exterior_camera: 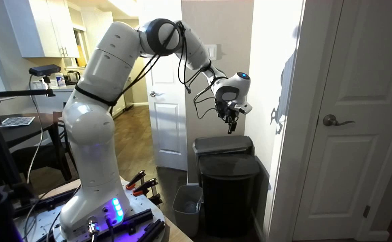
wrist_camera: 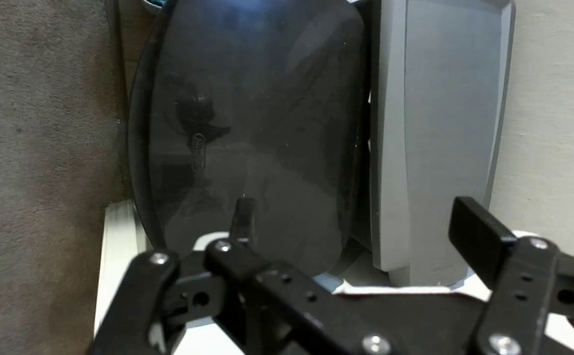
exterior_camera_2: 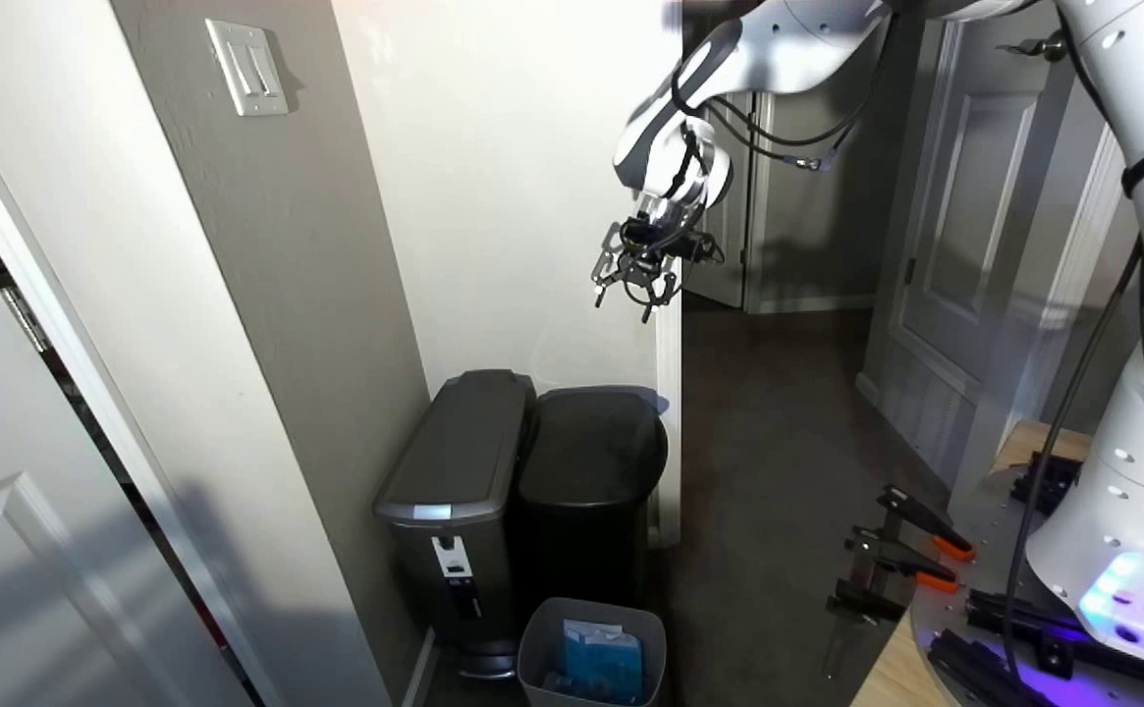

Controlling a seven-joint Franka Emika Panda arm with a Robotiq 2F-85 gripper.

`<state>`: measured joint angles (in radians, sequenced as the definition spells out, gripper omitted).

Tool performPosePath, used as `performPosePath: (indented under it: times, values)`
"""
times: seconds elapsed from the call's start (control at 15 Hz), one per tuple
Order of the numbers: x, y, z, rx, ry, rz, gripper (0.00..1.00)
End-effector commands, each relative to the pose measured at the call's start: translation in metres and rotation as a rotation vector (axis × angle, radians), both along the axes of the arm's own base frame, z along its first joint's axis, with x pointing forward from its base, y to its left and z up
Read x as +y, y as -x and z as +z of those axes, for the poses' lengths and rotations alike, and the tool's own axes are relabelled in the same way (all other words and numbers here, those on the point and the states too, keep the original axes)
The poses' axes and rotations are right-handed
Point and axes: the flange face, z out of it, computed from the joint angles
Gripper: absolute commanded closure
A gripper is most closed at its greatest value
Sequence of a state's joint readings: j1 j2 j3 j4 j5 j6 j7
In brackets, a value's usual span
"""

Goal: Open the black bin.

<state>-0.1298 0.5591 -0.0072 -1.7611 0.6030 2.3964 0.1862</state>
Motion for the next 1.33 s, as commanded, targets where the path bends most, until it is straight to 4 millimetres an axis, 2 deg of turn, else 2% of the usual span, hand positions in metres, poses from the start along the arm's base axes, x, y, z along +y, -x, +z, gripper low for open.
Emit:
performPosePath:
  times: [0.0, 0.2, 0.47, 0.73, 0.8, 0.93, 1.27]
  values:
    - [-0.016, 0.001, -0.025, -0.011, -0.003, -0.044, 0.00]
    - [-0.041, 0.006, -0.049, -0.004, -0.004, -0.073, 0.00]
    - [-0.076, 0.017, -0.093, 0.027, -0.057, -0.118, 0.00]
    - [-0.094, 0.022, -0.129, 0.068, -0.081, -0.131, 0.00]
    - [-0.092, 0.026, -0.120, 0.083, -0.047, -0.142, 0.00]
    - [-0.095, 0.025, -0.132, 0.091, -0.051, -0.145, 0.00]
    - [-0.093, 0.022, -0.132, 0.086, -0.053, -0.142, 0.00]
